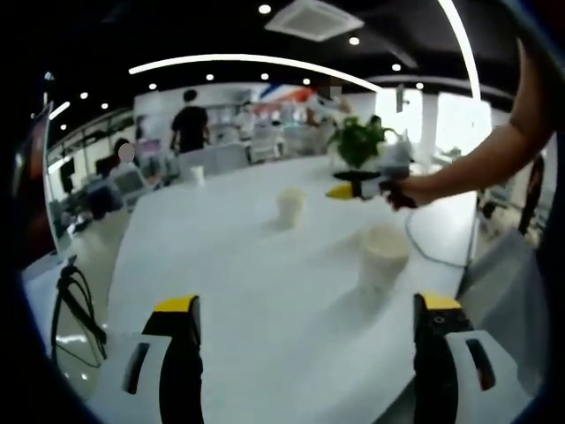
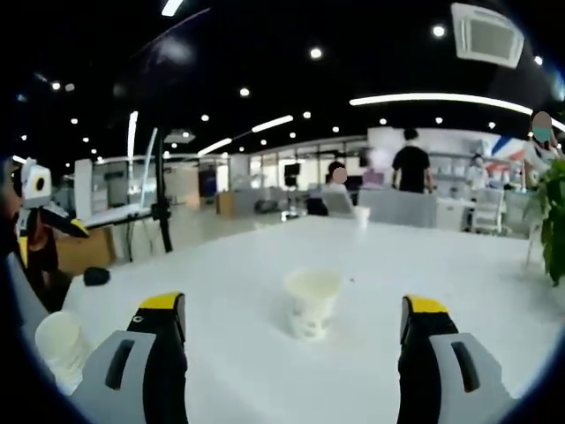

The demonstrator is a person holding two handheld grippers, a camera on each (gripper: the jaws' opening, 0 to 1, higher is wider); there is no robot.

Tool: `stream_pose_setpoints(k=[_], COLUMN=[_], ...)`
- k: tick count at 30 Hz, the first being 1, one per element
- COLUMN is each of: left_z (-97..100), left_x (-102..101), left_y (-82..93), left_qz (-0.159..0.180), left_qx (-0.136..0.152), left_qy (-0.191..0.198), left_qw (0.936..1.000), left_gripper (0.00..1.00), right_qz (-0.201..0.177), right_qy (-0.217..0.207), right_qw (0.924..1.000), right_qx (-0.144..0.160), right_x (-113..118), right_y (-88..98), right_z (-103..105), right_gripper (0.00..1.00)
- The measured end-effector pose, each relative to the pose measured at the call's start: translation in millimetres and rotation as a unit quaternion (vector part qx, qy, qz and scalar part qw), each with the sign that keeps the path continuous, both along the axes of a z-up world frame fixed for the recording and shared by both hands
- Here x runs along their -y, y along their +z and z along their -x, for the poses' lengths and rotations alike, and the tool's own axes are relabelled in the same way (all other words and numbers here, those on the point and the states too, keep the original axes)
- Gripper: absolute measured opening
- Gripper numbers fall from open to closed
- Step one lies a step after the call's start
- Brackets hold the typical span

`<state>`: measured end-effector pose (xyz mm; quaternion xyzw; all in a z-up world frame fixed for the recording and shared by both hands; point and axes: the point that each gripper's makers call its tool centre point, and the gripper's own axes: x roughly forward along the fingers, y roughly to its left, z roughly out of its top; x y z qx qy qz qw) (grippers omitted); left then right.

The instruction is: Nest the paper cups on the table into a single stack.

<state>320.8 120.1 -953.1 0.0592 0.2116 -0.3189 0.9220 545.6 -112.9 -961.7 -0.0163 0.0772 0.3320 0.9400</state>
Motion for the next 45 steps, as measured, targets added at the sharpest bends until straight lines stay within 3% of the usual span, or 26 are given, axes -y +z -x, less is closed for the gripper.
stream_pose_setpoints(k=[6, 17, 30, 35, 42, 45], left_z=[-1.7, 2.5, -0.7, 3.2, 5.7, 7.5], left_x=[-4.0, -0.7, -7.4, -10.3, -15.3, -16.5], left_y=[-1.1, -12.9, -9.4, -12.8, -13.2, -14.1], left_qz=[0.001, -0.003, -0.02, -0.021, -0.022, -0.023], left_qx=[-0.001, -0.014, -0.013, -0.02, -0.021, -0.023], left_qy=[0.007, 0.005, 0.006, 0.01, 0.016, 0.018], left_qw=[1.0, 0.9999, 0.9997, 0.9995, 0.9994, 0.9993], left_gripper=[0.98, 0.98, 0.98, 0.98, 0.98, 0.98], right_qz=[-0.019, -0.014, 0.022, 0.026, 0.034, 0.062], right_qy=[-0.01, -0.016, -0.003, -0.005, 0.009, 0.003], right_qw=[0.9997, 0.9996, 0.9991, 0.9982, 0.9976, 0.9959], right_qx=[-0.007, -0.017, -0.037, -0.054, -0.059, -0.065], right_x=[-6.5, -15.6, -34.3, -36.9, -45.8, -43.7], right_y=[-5.7, -19.1, -41.6, -52.2, -58.5, -65.2], right_z=[-16.1, -48.4, -74.7, -83.1, -87.3, -89.2], right_gripper=[1.0, 0.95, 0.86, 0.74, 0.66, 0.53])
